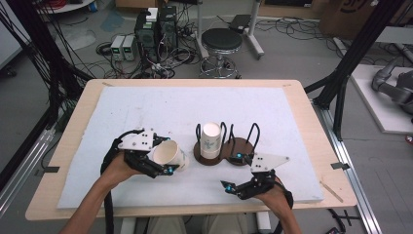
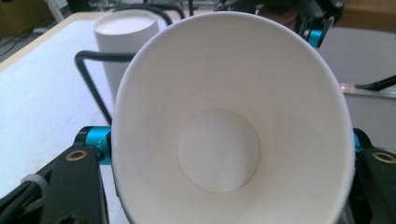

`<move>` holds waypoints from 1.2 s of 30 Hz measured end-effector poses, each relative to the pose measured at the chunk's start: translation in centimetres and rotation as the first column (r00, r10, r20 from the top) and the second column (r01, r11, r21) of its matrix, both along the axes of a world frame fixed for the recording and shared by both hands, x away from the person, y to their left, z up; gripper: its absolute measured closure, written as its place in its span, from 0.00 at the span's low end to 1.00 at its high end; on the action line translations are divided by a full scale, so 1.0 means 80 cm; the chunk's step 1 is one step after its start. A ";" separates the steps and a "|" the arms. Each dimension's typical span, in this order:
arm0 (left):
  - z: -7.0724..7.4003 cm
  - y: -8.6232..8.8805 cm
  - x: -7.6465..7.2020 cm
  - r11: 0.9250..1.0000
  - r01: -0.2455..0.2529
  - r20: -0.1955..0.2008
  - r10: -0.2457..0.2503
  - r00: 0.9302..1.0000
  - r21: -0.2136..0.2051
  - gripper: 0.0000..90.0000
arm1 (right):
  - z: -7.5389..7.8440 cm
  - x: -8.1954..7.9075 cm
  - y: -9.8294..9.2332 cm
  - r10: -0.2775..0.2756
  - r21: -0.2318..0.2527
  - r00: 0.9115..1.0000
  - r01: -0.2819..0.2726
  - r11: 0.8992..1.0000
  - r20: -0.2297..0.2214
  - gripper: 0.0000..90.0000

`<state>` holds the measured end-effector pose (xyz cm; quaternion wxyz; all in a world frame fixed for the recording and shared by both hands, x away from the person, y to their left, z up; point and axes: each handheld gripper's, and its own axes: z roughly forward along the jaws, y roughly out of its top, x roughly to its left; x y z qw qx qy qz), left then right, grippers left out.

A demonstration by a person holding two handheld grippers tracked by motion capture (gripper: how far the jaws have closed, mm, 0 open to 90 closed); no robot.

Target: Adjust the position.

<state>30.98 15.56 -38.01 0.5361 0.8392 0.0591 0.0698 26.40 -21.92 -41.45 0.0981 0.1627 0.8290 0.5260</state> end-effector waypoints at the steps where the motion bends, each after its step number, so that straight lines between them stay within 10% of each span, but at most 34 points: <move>1: 0.001 0.001 0.002 1.000 -0.003 0.003 0.003 1.000 0.013 0.33 | -0.001 0.000 -0.005 -0.013 -0.002 1.000 0.013 1.000 -0.002 0.18; 13: 0.005 0.008 0.025 0.985 -0.094 0.004 0.095 0.995 0.144 0.33 | -0.012 0.001 -0.062 -0.157 0.008 0.987 0.157 0.988 -0.023 0.19; 19: 0.005 0.007 0.037 0.967 -0.114 0.011 0.114 0.993 0.229 0.33 | -0.014 0.007 -0.085 -0.294 -0.021 0.956 0.294 0.956 -0.014 0.19; 23: 0.008 0.008 0.049 0.950 -0.136 0.018 0.137 0.990 0.281 0.33 | -0.019 0.016 -0.098 -0.417 -0.052 0.909 0.416 0.908 -0.012 0.19; 27: 0.008 0.010 0.054 0.948 -0.144 0.013 0.147 0.989 0.285 0.33 | -0.024 0.024 -0.105 -0.469 -0.072 0.883 0.468 0.881 -0.007 0.19; 36: 0.006 0.010 0.061 0.935 -0.141 0.012 0.146 0.989 0.325 0.33 | -0.034 0.033 -0.107 -0.498 -0.081 0.867 0.495 0.865 -0.013 0.19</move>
